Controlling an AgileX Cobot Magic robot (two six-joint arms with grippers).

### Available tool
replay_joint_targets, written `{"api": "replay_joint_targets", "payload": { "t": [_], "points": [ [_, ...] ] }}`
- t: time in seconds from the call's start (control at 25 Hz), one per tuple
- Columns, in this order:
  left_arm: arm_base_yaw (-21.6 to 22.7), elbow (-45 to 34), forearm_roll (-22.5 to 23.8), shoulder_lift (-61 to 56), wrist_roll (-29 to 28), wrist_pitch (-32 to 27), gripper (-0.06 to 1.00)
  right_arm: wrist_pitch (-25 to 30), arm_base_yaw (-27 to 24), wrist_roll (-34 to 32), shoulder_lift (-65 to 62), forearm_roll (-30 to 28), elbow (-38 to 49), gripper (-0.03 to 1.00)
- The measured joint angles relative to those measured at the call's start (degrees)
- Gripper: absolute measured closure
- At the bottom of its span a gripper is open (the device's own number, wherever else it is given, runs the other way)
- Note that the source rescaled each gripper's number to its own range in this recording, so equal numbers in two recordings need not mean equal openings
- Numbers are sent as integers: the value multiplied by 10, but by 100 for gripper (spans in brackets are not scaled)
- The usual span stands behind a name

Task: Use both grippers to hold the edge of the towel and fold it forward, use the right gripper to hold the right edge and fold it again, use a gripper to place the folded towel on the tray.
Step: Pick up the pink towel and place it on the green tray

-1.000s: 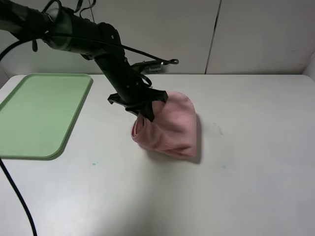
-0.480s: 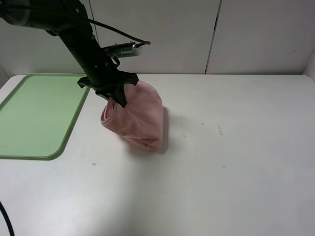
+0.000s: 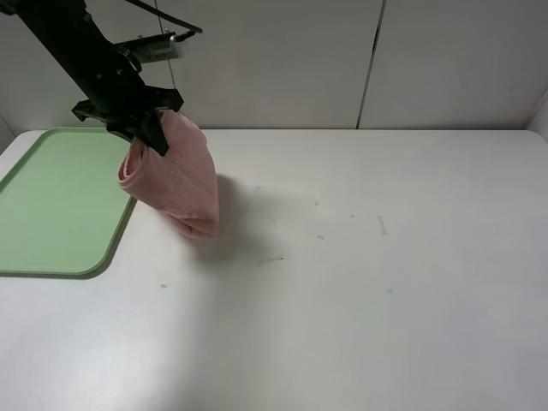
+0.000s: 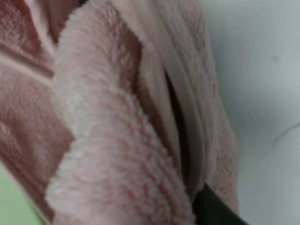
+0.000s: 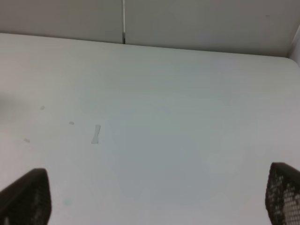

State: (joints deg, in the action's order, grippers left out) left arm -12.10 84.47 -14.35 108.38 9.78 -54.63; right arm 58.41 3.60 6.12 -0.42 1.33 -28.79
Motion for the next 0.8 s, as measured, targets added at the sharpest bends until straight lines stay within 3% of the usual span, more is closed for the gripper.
{"api": "replay_joint_targets", "payload": {
  "t": [0.24,0.8],
  "points": [
    [46,0,12,-17,19,-33,86,0,0,0,0,0,0,-3],
    [118,0,151,-25,22,-50,87,0,0,2,0,0,0,-3]
  ]
}}
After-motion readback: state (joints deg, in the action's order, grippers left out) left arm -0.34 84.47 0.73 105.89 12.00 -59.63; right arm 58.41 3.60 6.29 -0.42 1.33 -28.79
